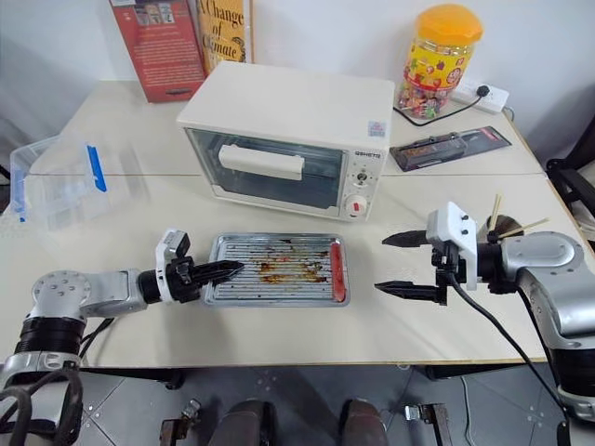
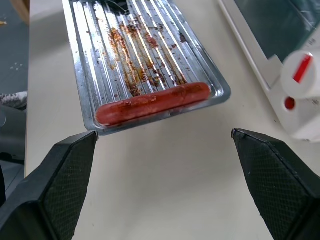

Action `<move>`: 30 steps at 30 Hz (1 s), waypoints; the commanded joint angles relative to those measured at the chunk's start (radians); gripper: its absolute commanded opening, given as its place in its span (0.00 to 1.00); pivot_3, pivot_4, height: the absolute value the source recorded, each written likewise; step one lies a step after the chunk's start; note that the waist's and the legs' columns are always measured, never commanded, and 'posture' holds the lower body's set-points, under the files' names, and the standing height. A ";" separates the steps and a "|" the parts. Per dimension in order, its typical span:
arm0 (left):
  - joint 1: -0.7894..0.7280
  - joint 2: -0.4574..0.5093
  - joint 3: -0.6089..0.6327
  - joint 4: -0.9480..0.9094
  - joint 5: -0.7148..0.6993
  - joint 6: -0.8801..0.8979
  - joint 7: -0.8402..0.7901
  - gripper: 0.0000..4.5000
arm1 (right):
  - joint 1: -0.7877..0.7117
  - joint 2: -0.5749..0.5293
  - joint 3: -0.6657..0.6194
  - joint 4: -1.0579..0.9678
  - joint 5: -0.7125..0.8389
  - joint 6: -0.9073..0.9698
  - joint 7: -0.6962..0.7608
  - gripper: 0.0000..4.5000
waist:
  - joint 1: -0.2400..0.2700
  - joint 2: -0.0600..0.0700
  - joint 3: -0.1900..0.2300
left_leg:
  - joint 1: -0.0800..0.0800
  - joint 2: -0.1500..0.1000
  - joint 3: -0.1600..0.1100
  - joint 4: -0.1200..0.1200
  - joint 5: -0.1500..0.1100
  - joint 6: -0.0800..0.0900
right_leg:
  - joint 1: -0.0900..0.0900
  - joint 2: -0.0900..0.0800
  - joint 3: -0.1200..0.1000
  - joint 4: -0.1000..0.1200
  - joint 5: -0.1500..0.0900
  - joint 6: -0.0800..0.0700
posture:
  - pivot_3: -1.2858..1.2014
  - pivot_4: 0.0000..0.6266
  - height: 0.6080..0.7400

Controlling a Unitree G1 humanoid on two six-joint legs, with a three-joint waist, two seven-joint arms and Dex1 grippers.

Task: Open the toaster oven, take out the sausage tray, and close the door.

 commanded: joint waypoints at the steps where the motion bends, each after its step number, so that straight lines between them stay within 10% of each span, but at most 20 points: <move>1: -0.020 -0.018 -0.022 0.037 0.120 0.012 -0.085 0.14 | 0.001 -0.031 -0.048 -0.037 0.024 0.011 -0.009 1.00 | 0.004 0.000 0.000 | 0.000 0.000 0.000 0.000 0.000 0.000 | 0.000 0.000 0.000 0.000 0.000 0.000 | 0.52 0.24 1.00; 14: -0.069 0.035 0.039 0.059 0.353 0.047 -0.243 0.96 | -0.029 -0.032 -0.026 -0.008 0.005 -0.003 0.001 1.00 | -0.001 0.000 0.000 | 0.001 0.000 0.000 0.000 0.000 0.000 | 0.000 0.000 0.000 0.001 0.000 0.000 | 0.52 0.24 1.00; 23: -0.030 0.294 -0.044 -0.082 0.515 -0.036 -0.465 0.98 | -0.054 -0.046 0.030 0.061 -0.048 -0.054 0.061 1.00 | -0.024 0.000 0.000 | 0.000 0.000 0.000 -0.003 0.000 0.000 | -0.001 0.000 0.000 0.003 0.000 0.000 | 0.52 0.24 1.00; 30: 0.270 0.290 0.085 -0.329 0.854 -1.061 -0.733 0.98 | -0.090 -0.034 0.112 0.171 -0.144 -0.184 0.114 1.00 | -0.023 0.001 0.001 | -0.001 0.001 0.003 -0.004 0.000 0.000 | -0.003 0.000 0.000 0.000 0.000 0.000 | 0.52 0.24 1.00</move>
